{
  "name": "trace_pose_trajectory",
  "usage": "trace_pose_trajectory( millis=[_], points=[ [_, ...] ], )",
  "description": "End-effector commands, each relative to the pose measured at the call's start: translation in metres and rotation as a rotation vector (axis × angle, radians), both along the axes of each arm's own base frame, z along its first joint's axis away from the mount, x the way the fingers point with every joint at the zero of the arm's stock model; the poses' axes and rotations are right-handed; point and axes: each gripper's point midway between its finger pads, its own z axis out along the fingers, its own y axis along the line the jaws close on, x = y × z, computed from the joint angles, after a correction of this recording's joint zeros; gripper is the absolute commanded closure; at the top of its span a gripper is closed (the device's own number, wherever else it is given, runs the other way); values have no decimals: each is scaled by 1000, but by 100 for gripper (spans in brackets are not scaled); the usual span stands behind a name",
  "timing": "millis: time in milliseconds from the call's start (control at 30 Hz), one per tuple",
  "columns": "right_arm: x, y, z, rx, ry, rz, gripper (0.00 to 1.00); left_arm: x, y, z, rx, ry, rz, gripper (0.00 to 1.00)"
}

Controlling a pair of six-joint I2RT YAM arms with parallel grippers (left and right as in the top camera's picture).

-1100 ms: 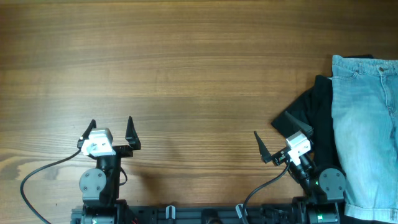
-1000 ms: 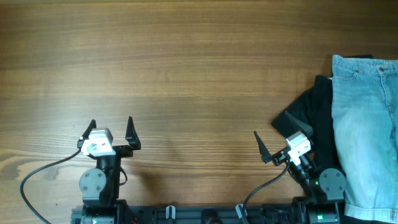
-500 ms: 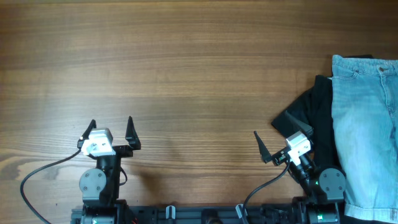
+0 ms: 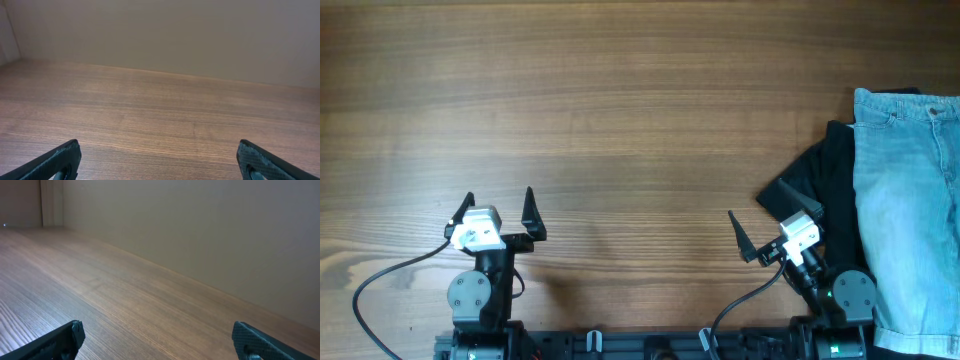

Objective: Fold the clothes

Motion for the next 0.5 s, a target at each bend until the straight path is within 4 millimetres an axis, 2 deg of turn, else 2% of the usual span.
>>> trace_pose_trajectory(
  millis=[0,367,467],
  points=[
    [-1,1,1,16,4,7,0,0,-3,-1,-14,-4,-16,0],
    [-1,1,1,16,4,7,0,0,-3,0,-13,-7,-16,0],
    [-2,1,16,18,-64,8,0,0,-9,-1,-16,-3,-49,0]
  ],
)
